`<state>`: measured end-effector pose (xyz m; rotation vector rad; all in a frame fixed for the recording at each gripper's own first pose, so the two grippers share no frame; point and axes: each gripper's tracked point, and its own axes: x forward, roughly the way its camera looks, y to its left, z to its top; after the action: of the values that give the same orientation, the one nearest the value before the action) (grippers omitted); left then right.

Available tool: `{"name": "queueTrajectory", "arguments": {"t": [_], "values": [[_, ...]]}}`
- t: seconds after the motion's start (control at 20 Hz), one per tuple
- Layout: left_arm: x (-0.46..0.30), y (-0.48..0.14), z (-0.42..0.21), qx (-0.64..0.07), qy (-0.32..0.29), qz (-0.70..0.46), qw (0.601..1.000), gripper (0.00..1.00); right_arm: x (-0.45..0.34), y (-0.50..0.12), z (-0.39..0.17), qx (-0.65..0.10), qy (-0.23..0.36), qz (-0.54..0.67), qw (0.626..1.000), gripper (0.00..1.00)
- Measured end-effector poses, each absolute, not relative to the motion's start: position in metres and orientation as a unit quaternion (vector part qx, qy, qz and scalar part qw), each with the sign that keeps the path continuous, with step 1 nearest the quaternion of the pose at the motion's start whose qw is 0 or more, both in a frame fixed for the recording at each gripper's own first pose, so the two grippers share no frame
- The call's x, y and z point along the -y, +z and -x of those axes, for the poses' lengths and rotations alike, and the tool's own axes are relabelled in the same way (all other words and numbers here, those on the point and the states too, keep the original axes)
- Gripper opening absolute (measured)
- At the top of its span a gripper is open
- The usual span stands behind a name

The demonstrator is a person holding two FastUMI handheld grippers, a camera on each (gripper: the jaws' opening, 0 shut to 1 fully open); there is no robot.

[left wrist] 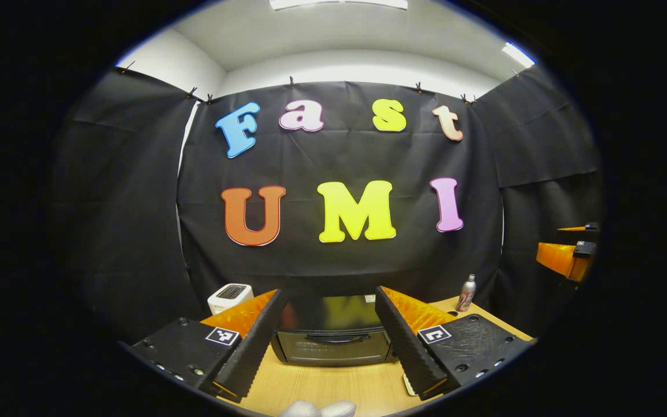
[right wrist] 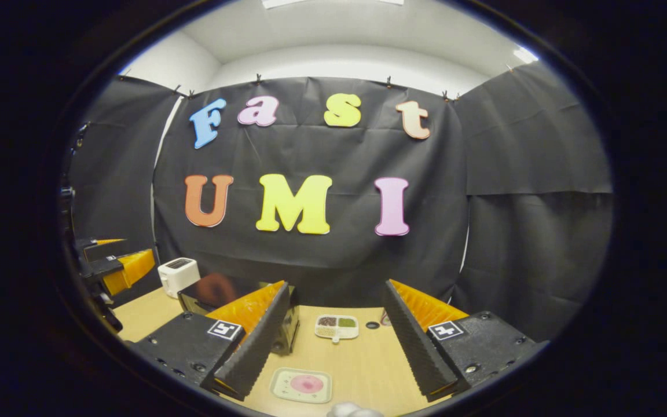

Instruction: Open the electric oven with the left hand, put the food in, and close the electric oven.

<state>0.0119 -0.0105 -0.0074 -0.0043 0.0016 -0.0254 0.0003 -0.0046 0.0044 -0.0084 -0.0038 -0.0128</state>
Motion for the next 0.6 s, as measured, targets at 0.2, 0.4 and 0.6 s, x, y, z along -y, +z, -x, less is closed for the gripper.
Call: {"name": "queueTrajectory", "arguments": {"t": [0.2,0.4,0.6], "values": [[0.015,-0.022,-0.030,-0.001,-0.016,0.003,1.000,0.96,0.012,0.005,0.001,-0.002,-0.016,0.003,1.000,1.00],[0.026,-0.058,-0.059,-0.026,-0.029,0.013,0.999,0.96,0.024,0.007,0.006,-0.005,-0.032,0.014,0.999,1.00],[0.032,-0.101,-0.092,-0.060,-0.034,0.005,0.998,0.96,0.037,0.006,0.010,-0.014,-0.048,0.016,0.999,1.00]]}}
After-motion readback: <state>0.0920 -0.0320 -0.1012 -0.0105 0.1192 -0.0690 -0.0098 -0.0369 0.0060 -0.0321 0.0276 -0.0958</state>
